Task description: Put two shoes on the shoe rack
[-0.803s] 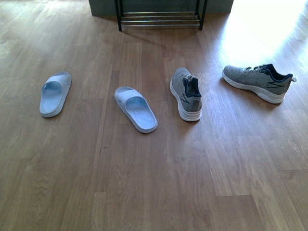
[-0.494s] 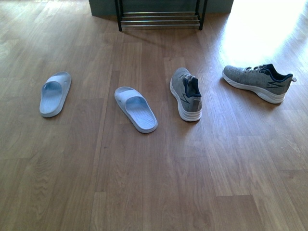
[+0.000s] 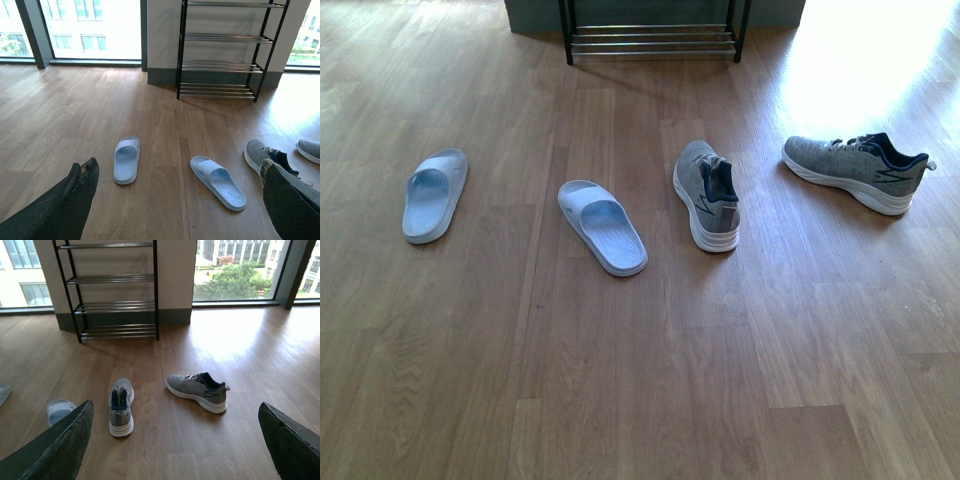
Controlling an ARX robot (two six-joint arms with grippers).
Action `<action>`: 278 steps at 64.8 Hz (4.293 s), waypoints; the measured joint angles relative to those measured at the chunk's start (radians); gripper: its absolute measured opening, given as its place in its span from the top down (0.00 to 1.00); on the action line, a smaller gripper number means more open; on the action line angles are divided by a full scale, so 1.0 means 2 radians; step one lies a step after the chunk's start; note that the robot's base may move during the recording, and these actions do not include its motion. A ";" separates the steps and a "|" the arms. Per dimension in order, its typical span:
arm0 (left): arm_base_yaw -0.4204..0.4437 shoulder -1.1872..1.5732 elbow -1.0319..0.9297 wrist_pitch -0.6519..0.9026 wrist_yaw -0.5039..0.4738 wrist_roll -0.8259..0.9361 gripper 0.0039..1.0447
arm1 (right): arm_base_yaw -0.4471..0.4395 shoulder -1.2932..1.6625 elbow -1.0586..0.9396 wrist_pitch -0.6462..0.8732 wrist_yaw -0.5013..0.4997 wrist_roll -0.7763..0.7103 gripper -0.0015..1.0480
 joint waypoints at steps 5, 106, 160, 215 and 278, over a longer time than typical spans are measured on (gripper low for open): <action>0.000 0.000 0.000 0.000 0.000 0.000 0.09 | 0.000 0.000 0.000 0.000 0.000 0.000 0.09; 0.000 0.000 0.000 0.000 0.000 0.000 0.09 | 0.000 0.000 0.000 0.000 -0.002 0.000 0.09; 0.000 0.000 0.000 0.000 0.000 0.000 0.09 | -0.022 0.115 0.024 0.010 -0.110 0.032 0.09; 0.000 0.000 0.000 0.000 0.000 0.000 0.09 | -0.057 1.267 0.434 0.315 -0.007 -0.271 0.09; 0.000 0.000 0.000 0.000 0.000 0.000 0.09 | -0.037 1.342 0.528 0.256 -0.033 -0.265 0.09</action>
